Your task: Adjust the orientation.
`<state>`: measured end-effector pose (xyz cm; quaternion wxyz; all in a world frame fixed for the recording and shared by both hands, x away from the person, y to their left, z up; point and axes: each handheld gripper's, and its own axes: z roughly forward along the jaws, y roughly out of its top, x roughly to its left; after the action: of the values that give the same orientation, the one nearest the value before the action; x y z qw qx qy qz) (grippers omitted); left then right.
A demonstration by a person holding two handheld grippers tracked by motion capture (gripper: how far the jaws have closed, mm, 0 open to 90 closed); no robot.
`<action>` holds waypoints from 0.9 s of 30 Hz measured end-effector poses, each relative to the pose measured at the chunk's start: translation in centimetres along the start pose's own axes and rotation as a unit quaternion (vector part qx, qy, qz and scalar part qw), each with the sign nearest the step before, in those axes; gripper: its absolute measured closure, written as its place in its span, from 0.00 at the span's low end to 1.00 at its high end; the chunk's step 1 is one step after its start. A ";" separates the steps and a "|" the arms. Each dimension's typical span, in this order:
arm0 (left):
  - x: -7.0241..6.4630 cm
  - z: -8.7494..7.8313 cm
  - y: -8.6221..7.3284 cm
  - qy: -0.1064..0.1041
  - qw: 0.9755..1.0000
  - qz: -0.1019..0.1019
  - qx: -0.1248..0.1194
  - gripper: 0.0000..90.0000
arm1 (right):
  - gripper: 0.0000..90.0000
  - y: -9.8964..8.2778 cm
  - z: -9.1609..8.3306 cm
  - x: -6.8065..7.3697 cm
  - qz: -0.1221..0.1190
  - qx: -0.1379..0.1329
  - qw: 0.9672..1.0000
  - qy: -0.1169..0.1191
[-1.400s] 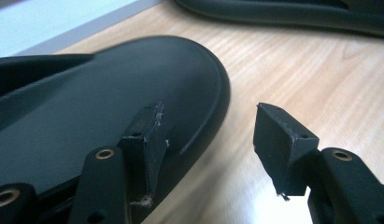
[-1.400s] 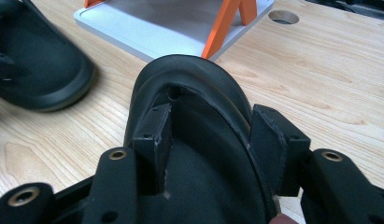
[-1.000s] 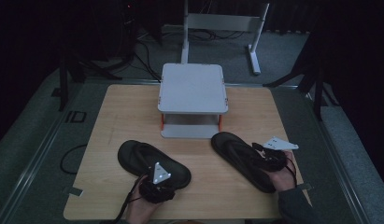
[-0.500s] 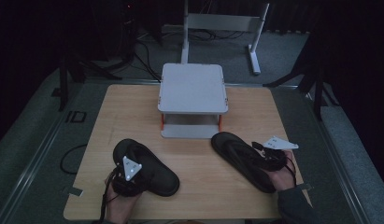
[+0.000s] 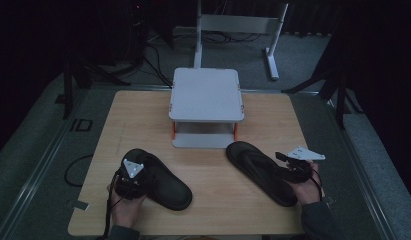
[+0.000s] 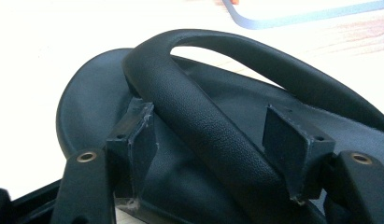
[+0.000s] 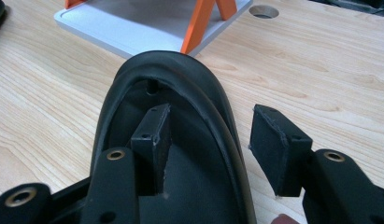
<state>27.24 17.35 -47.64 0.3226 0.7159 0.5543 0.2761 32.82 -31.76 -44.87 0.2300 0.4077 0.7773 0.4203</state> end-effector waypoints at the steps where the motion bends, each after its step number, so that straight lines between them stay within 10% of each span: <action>1: 0.0 0.1 0.0 -0.001 1.000 0.002 0.001 0.40 | 0.53 0.0 0.0 0.0 -0.001 0.000 1.000 -0.001; 11: -1.5 -0.1 0.2 -0.047 0.997 0.059 -0.010 0.52 | 0.52 -0.3 -0.2 -0.7 0.010 -0.004 1.000 -0.007; 22: -5.1 0.4 0.8 -0.120 0.983 0.136 -0.023 0.58 | 0.50 -1.2 0.6 -1.0 0.012 0.028 1.000 0.000; 27: -5.7 0.8 1.1 -0.141 0.980 0.137 -0.028 0.61 | 0.70 -1.3 1.3 -0.7 0.009 0.042 0.999 -0.003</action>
<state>27.21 11.48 -47.56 0.3764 0.8076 0.3916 0.2297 33.59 -32.12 -46.66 0.2114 0.4249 0.7901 0.3880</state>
